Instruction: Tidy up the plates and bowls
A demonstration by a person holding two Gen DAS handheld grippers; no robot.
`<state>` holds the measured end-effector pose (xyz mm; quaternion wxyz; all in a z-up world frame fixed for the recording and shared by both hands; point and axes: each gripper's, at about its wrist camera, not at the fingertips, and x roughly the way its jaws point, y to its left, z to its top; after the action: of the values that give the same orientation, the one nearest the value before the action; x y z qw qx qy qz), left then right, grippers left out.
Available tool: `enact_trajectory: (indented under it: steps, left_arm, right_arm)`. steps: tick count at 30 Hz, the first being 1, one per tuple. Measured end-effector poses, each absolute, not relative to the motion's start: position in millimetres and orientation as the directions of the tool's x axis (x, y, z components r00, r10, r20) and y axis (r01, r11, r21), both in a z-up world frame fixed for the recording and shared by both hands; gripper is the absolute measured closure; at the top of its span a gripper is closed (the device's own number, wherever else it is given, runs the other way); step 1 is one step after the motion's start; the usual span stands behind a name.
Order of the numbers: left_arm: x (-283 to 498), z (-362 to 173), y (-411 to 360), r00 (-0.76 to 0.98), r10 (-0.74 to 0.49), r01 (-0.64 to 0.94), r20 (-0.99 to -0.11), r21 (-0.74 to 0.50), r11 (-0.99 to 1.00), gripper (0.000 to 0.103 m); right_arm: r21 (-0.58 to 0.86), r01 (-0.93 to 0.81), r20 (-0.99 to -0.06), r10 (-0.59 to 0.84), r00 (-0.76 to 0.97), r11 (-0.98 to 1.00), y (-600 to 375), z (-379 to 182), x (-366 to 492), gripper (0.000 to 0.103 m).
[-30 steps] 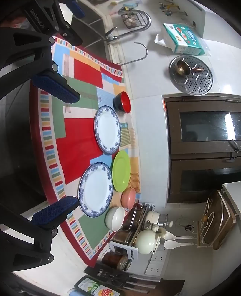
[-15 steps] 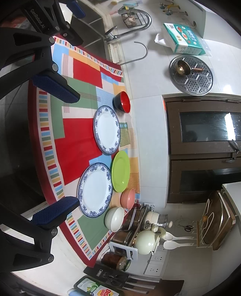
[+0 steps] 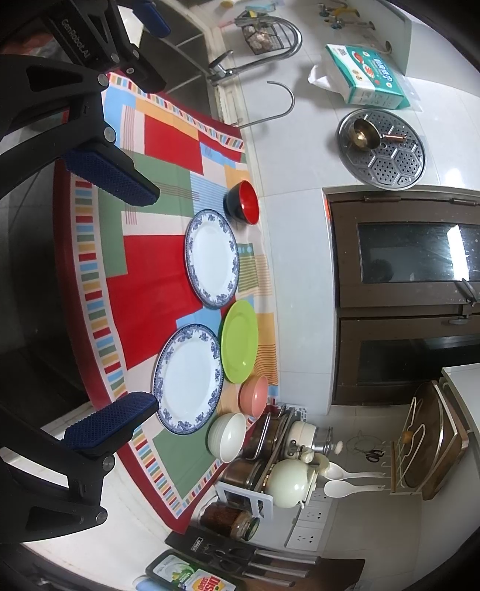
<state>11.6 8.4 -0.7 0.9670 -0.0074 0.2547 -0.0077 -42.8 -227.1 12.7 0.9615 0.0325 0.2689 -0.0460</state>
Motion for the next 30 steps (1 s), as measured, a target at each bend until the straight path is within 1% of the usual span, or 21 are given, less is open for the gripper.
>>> enact_trajectory:
  steps: [30]
  left_arm:
    - [11.5,-6.6,10.4,0.868,-0.028,0.019,-0.495,-0.024,1.000,0.000]
  right_arm:
    - [0.033,0.107,-0.519,-0.074,0.852,0.994,-228.9,12.9,-40.2,0.001]
